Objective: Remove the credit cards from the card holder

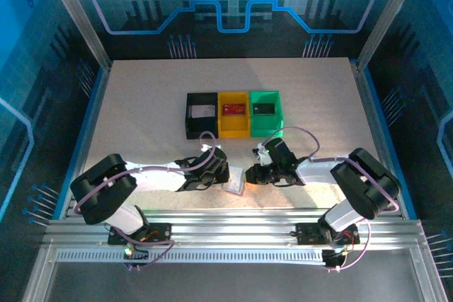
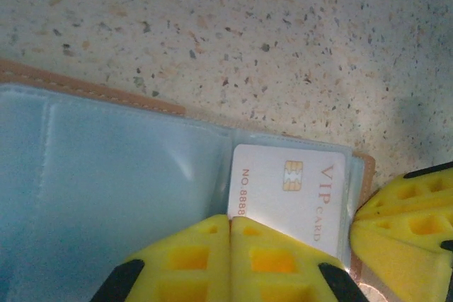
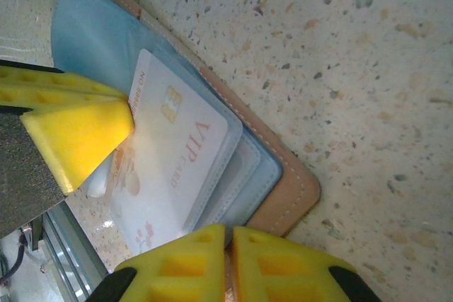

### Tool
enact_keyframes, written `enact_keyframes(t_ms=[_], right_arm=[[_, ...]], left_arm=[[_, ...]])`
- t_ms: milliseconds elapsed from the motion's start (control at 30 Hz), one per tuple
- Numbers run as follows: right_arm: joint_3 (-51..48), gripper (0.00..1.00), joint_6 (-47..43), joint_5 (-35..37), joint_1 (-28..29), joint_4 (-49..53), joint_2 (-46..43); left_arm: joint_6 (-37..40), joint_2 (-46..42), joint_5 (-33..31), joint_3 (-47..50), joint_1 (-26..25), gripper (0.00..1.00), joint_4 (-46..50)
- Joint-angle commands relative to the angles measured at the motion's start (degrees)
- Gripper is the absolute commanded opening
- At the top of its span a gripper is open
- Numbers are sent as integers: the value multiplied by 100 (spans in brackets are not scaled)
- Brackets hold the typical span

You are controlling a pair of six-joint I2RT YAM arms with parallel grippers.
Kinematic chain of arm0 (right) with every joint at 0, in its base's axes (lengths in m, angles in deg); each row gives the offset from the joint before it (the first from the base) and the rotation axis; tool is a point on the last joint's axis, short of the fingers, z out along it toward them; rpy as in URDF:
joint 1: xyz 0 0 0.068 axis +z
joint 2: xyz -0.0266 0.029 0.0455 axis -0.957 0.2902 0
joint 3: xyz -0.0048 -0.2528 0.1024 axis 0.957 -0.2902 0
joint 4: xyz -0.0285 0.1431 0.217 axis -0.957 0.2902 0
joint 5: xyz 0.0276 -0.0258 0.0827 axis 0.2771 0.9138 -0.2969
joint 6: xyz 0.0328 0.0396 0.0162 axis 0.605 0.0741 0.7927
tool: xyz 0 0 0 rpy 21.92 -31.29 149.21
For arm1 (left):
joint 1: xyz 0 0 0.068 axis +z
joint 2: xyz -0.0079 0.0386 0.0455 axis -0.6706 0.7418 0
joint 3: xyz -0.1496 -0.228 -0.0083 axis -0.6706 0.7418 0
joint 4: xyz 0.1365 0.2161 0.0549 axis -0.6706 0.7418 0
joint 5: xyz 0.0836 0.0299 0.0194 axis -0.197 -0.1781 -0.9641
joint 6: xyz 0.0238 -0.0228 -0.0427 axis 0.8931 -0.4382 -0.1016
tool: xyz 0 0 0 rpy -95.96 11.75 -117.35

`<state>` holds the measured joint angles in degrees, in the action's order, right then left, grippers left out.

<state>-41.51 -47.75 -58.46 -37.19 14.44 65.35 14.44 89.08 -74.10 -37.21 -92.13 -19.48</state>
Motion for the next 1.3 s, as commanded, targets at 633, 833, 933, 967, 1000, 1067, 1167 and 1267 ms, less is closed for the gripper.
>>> enact_keyframes(t_ms=[633,833,933,967,1000,1067,1167,1267], right_arm=[[-155,7,-94,269,118,-77,395],[-159,6,-158,234,123,-90,362],[-150,5,-196,212,123,-99,379],[-143,4,-206,206,123,-108,392],[-148,4,-209,200,117,-109,403],[-142,3,-223,183,122,-126,434],[-149,3,-237,168,121,-148,445],[-149,2,-256,155,123,-162,425]], left_arm=[[209,-581,383,321,357,0,42],[287,-702,466,364,448,0,42],[332,-754,505,365,488,0,66],[337,-770,527,363,508,0,80],[353,-782,548,373,521,0,86],[377,-807,597,374,563,0,94],[421,-860,640,383,618,0,130],[461,-913,711,409,692,0,143]])
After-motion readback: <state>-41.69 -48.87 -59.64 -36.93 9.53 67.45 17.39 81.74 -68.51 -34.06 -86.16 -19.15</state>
